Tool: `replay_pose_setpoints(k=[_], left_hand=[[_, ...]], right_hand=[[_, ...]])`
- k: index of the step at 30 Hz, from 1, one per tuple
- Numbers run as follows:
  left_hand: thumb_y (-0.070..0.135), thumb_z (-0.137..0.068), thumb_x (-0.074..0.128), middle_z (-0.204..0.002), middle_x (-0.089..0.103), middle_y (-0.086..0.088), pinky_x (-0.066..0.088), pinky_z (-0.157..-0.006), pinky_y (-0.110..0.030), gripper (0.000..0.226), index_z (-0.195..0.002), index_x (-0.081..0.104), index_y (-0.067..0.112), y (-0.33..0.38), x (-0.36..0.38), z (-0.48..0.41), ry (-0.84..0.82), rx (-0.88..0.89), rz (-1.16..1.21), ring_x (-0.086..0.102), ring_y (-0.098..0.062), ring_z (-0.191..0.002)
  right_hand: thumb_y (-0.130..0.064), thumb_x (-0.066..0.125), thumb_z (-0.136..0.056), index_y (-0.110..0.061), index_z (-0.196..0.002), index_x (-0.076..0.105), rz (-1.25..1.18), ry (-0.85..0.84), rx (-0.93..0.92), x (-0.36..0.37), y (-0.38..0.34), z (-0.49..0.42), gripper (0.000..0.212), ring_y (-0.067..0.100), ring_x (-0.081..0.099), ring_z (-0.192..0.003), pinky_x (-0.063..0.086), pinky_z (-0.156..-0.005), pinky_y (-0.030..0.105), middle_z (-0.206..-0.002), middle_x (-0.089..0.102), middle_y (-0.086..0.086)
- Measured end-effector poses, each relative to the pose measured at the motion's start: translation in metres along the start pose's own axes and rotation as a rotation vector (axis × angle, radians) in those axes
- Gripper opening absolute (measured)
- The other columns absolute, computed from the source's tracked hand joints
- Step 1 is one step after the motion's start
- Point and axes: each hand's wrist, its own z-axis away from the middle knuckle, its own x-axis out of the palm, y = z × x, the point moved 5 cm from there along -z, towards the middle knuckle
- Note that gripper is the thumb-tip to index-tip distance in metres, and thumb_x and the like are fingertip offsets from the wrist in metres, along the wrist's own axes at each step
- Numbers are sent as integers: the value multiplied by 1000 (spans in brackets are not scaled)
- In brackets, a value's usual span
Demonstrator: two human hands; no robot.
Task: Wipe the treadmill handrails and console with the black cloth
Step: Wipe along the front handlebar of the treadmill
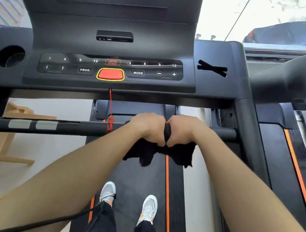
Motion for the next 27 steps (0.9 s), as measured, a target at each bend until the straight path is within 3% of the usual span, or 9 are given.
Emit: replay_pose_setpoints(k=[3,5,7,11,14,17,20,23,27], left_hand=[[25,-83,60,-82,66,4,46,-60,-33,13,-95,57,21,9,15,15,481,-20,-256,64,-23,-71],[22,-84,60,-87,69,1,42,-58,-34,17,-100,55,20,11,20,15,581,24,-297,67,-25,-74],[26,-80,63,-85,67,0,39,-59,-33,16,-95,59,21,10,13,7,467,27,-264,65,-27,-74],[37,-66,77,-78,65,-1,46,-57,-30,26,-71,56,23,9,2,-14,-72,71,44,60,-19,-66],[38,-67,74,-77,65,3,47,-57,-30,25,-82,60,24,21,2,-16,-2,65,21,61,-18,-65],[31,-79,66,-80,65,3,39,-56,-32,21,-96,59,22,35,14,-2,478,29,-227,63,-25,-70],[28,-81,66,-81,69,1,40,-54,-32,20,-97,58,21,43,21,-2,646,41,-284,66,-25,-69],[33,-78,66,-75,64,3,43,-57,-32,19,-93,62,22,49,10,-16,394,56,-151,61,-21,-64],[34,-66,81,-87,72,-4,60,-72,-35,36,-96,70,18,50,3,-47,-287,103,189,70,-21,-74]], right_hand=[[-21,78,-58,-22,-75,52,339,701,-58,20,-4,21,31,26,55,-53,34,-51,29,-64,60,-1],[-12,78,-54,-18,-74,53,352,859,-73,28,-2,27,33,28,58,-54,37,-50,31,-63,59,2],[-24,70,-67,-22,-79,52,269,658,-34,19,4,18,21,29,64,-66,43,-56,32,-70,61,-2],[-41,75,-65,-22,-85,63,-16,-105,-3,-1,16,4,30,22,67,-74,53,-64,31,-81,67,-2],[-35,79,-65,-21,-81,66,-135,-266,62,-8,27,8,25,20,70,-71,58,-64,31,-80,71,0],[-43,71,-67,-24,-82,60,98,59,70,0,38,20,27,20,66,-70,46,-56,29,-75,66,-6],[-23,74,-70,-20,-81,53,449,664,-7,24,43,37,24,26,61,-62,36,-53,32,-70,60,-2],[-13,77,-62,-17,-77,52,462,810,-56,29,46,43,29,28,59,-58,37,-53,33,-66,59,2],[-37,73,-65,-22,-80,61,103,31,11,2,65,19,25,21,64,-67,41,-52,26,-74,66,-3]])
